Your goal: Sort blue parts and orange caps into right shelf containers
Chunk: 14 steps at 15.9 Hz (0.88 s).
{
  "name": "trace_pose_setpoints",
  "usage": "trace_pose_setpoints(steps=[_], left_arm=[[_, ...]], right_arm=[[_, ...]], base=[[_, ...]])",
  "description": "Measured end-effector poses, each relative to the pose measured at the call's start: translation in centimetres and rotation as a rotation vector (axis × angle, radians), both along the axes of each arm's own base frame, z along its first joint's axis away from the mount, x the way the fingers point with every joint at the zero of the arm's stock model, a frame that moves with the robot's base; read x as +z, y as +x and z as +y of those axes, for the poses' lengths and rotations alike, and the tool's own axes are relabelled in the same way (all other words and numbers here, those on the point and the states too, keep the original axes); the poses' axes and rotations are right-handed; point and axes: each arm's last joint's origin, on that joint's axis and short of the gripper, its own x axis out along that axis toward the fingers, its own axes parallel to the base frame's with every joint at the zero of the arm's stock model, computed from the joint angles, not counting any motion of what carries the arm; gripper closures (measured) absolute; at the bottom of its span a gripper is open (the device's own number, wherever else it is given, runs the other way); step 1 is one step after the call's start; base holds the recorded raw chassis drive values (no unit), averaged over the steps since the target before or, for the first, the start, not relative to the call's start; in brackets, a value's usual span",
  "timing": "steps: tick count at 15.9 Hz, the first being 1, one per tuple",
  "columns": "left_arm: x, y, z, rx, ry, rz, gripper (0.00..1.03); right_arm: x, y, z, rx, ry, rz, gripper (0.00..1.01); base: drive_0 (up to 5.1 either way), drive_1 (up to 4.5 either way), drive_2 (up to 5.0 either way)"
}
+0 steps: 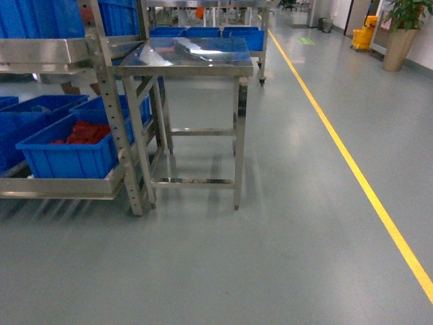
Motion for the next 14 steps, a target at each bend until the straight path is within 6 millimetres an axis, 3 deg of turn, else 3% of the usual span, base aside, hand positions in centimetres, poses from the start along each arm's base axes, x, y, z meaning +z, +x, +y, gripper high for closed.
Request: trace_pose_setpoints(steps=[14], left_arm=[[0.01, 0.0, 0.0, 0.0, 0.0, -0.001, 0.6]], right_arm=[[-0.01, 0.0, 0.0, 0.0, 0.0, 0.001, 0.63]], base=[[0.0, 4.35, -4.3]])
